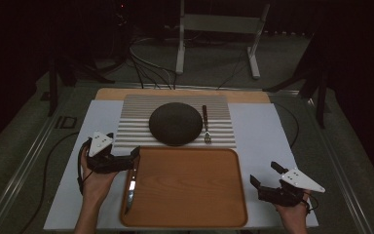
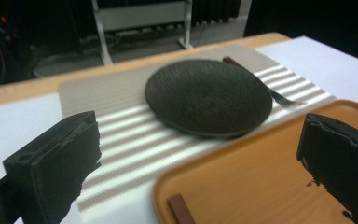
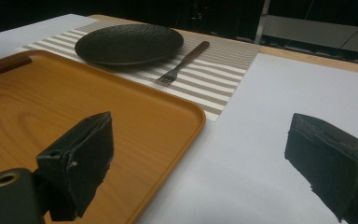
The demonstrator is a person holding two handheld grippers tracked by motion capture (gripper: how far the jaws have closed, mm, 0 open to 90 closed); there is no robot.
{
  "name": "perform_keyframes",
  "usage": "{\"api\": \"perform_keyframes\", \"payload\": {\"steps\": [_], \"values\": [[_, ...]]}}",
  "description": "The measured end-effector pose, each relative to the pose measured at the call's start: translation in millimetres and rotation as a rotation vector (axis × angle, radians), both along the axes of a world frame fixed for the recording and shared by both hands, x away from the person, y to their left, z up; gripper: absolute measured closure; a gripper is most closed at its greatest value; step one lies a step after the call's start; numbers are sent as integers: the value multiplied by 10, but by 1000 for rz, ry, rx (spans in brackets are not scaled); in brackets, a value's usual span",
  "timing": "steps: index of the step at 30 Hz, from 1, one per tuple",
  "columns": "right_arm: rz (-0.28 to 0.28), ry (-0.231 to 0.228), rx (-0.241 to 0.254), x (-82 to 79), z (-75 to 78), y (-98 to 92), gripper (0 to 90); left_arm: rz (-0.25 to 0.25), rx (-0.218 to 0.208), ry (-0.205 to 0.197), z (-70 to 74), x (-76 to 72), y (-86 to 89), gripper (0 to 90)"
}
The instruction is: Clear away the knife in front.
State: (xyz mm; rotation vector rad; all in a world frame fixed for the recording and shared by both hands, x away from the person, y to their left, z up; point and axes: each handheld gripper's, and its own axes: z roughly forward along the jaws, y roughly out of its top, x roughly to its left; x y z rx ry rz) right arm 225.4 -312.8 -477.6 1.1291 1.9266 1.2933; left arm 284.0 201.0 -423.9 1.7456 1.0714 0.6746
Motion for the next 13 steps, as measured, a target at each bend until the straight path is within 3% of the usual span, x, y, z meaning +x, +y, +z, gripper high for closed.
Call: {"api": "perform_keyframes", "payload": {"steps": [4,13], "values": [[-1,-4,1,-2,0,-1,78,2,-10,-36,0,0,87,0],[3,-10,-1,-5,2,-6,78,52,-48,-52,-94,-50,295,0]]}}
